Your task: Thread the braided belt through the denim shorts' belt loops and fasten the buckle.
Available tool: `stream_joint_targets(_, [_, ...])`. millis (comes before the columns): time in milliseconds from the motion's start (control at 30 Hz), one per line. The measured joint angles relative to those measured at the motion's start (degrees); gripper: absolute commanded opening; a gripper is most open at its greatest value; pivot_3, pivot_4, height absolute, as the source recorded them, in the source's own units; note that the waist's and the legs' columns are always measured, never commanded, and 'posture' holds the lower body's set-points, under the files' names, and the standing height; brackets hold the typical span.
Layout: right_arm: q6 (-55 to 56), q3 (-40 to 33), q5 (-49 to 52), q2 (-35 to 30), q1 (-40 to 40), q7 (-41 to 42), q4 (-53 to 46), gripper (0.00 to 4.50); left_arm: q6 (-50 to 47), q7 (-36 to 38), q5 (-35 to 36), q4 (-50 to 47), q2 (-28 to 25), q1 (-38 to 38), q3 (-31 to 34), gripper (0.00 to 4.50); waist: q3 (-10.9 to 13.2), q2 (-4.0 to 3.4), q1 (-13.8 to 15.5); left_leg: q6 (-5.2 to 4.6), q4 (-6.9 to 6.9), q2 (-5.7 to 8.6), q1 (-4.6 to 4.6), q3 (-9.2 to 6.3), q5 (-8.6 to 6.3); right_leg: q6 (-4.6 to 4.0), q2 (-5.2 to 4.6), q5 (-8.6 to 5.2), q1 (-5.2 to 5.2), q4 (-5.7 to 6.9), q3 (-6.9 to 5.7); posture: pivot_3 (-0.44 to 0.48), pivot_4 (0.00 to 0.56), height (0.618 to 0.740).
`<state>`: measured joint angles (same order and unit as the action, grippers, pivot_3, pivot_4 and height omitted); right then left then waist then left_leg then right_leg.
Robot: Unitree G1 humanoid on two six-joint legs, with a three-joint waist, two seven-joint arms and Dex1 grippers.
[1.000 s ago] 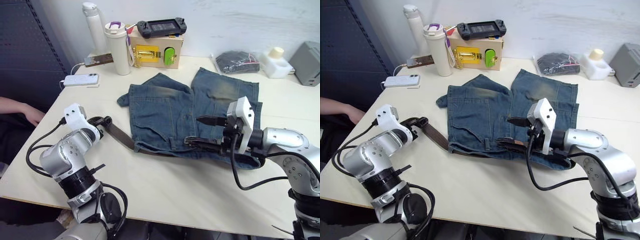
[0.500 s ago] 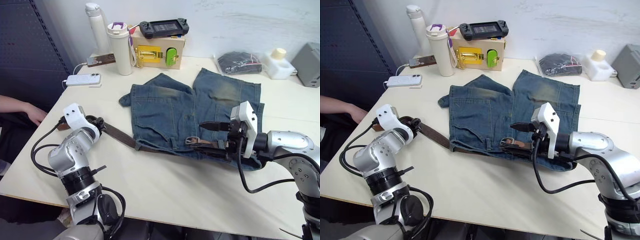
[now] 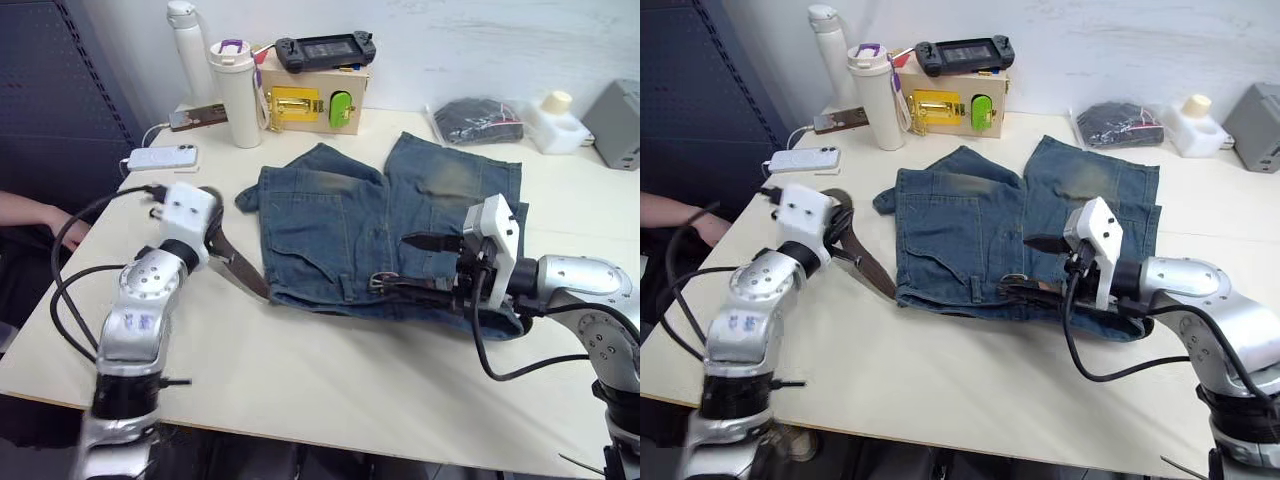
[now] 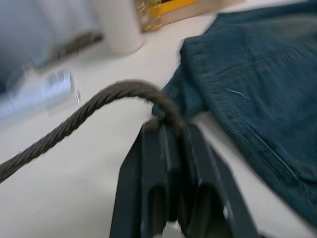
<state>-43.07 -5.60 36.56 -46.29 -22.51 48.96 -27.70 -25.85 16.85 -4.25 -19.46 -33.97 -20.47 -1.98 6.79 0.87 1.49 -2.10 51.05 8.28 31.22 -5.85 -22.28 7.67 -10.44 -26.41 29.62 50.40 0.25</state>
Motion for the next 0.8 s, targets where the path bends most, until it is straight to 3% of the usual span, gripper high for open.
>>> stream_joint_targets(33, [2.4, 1.8, -3.1, -0.8, -0.4, 0.0, 0.1, 4.5, 7.3, 3.0, -4.2, -0.8, -5.9, 1.3, -4.9, 0.02, 0.1, -0.06, -0.1, 0.0, -0.08, -0.07, 0.02, 0.07, 0.0, 0.0, -0.01, 0.0, 0.05, -0.13, -0.05, 0.0, 0.15, 0.645])
stream_joint_targets(167, [12.9, 8.6, -14.6, -1.7, -1.1, -0.1, 2.5, 4.5, 23.5, 8.5, -13.9, -0.5, -12.6, 1.9, -13.8, 0.02, 0.3, -0.4, -0.1, -0.05, -0.11, -0.1, 0.08, 0.12, 0.03, 0.0, -0.03, 0.0, 0.09, -0.2, -0.08, 0.0, 0.15, 0.645])
stream_joint_targets(267, [21.5, 13.4, -23.3, 0.1, -2.2, -1.7, 4.2, 4.5, 27.3, 9.6, -15.9, 1.3, -12.2, 1.8, -14.6, 0.02, 0.4, -0.45, -0.1, -0.07, -0.11, -0.09, 0.14, 0.13, 0.05, 0.01, -0.03, 0.0, 0.21, -0.14, -0.07, 0.0, 0.15, 0.645])
stream_joint_targets(433, [29.9, 21.1, -33.5, 4.4, -1.9, -4.2, 3.5, 4.5, 26.5, 10.7, -15.1, 2.5, -6.2, 0.7, -14.0, 0.02, 0.5, -0.4, -0.1, -0.06, -0.04, -0.09, 0.31, 0.1, 0.06, 0.01, -0.02, 0.0, 0.47, 0.19, -0.06, 0.0, 0.15, 0.645])
stream_joint_targets(800, [31.7, 21.5, -38.5, 5.6, -0.4, -4.8, 3.1, 4.5, 25.1, 12.7, -14.8, 2.2, -4.2, 0.9, -11.3, 0.02, 0.5, -0.34, -0.2, -0.01, 0.02, -0.06, 0.5, 0.1, 0.08, 0.01, -0.04, 0.0, 0.88, 0.62, -0.03, 0.0, 0.15, 0.645])
